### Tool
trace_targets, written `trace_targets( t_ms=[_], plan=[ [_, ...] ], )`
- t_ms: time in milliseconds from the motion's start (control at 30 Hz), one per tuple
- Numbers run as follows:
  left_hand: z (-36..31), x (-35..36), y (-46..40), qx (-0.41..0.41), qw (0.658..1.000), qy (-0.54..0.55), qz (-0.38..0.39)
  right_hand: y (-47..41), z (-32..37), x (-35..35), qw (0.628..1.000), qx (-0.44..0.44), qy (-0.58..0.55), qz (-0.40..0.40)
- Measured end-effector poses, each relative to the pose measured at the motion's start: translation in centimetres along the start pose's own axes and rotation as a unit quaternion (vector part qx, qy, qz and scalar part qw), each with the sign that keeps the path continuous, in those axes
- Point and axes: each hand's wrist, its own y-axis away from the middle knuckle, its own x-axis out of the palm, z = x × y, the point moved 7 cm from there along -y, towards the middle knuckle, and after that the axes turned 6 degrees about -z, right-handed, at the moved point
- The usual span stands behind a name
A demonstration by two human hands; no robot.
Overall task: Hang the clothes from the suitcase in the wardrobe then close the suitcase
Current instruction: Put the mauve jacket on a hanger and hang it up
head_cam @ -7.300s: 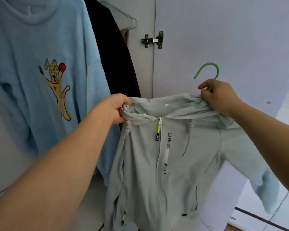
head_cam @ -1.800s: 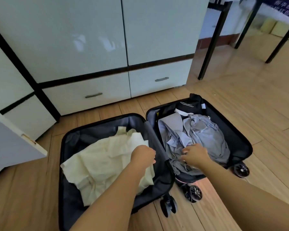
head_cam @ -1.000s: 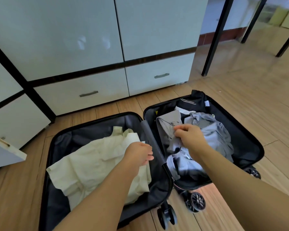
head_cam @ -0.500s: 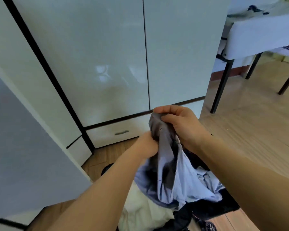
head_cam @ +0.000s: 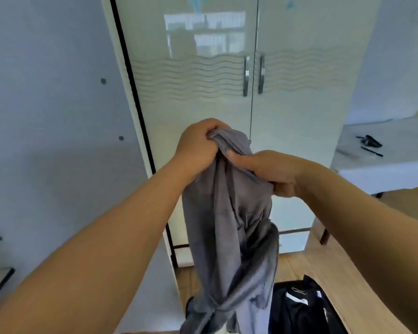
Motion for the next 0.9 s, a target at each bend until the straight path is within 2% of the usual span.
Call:
trace_targets(
  t_ms=[100, 167, 200, 233, 267, 300, 333, 367, 467, 533, 600, 667, 733, 767, 833, 900],
  plan=[
    [-4.5, -5.8, -1.9, 0.000, 0.999, -0.042, 0.007, 2.4, 10.5, 0.2, 0.991, -0.056, -0.120, -0.023],
    [-4.7, -8.8, -2.5, -0.068, 0.995, -0.075, 0.021, 3.6, 15.8, 0.4, 0.963, -0.086, -0.242, -0.088],
    [-4.9, -10.5, -2.3, -0.100, 0.992, -0.074, 0.000, 4.2, 17.7, 0.6, 0.940, -0.096, -0.304, -0.119],
    [-5.5, -12.7, -2.1, -0.104, 0.990, -0.071, -0.055, 4.9, 19.4, 1.2, 0.917, -0.111, -0.359, -0.131],
    [-6.7, -15.0, -1.6, -0.084, 0.987, -0.069, -0.117, 5.5, 21.1, 2.0, 0.899, -0.128, -0.398, -0.126],
    [-7.7, -16.7, -1.0, -0.064, 0.985, -0.054, -0.148, 5.9, 22.4, 3.2, 0.886, -0.139, -0.429, -0.109],
    [-8.6, -17.5, -0.4, -0.057, 0.989, -0.020, -0.132, 6.2, 23.5, 4.5, 0.874, -0.146, -0.455, -0.084],
    [-8.8, -17.3, 0.0, -0.070, 0.994, 0.022, -0.075, 6.4, 24.4, 5.8, 0.867, -0.150, -0.472, -0.061],
    [-7.0, -15.7, 2.5, -0.165, 0.976, 0.093, 0.106, 7.4, 26.9, 9.6, 0.864, -0.178, -0.471, -0.008],
    [-4.8, -15.7, 3.7, -0.226, 0.954, 0.133, 0.145, 8.1, 28.2, 11.2, 0.856, -0.196, -0.478, 0.013],
    [-3.1, -16.9, 4.4, -0.247, 0.949, 0.123, 0.151, 8.7, 29.3, 12.5, 0.853, -0.207, -0.478, 0.038],
    [-2.4, -18.6, 4.6, -0.222, 0.960, 0.059, 0.160, 9.1, 30.0, 13.7, 0.855, -0.220, -0.467, 0.055],
    [-2.2, -20.8, 4.3, -0.153, 0.965, -0.113, 0.179, 8.6, 30.2, 14.3, 0.868, -0.227, -0.440, 0.042],
    [-2.1, -22.3, 4.1, -0.124, 0.952, -0.217, 0.175, 8.2, 30.3, 14.3, 0.883, -0.238, -0.404, 0.022],
    [-2.4, -25.3, 3.4, -0.083, 0.925, -0.347, 0.131, 7.4, 30.1, 13.7, 0.917, -0.260, -0.303, -0.014],
    [-2.3, -28.9, 2.4, -0.063, 0.942, -0.325, 0.049, 7.0, 29.3, 13.0, 0.949, -0.243, -0.195, -0.038]
  ],
)
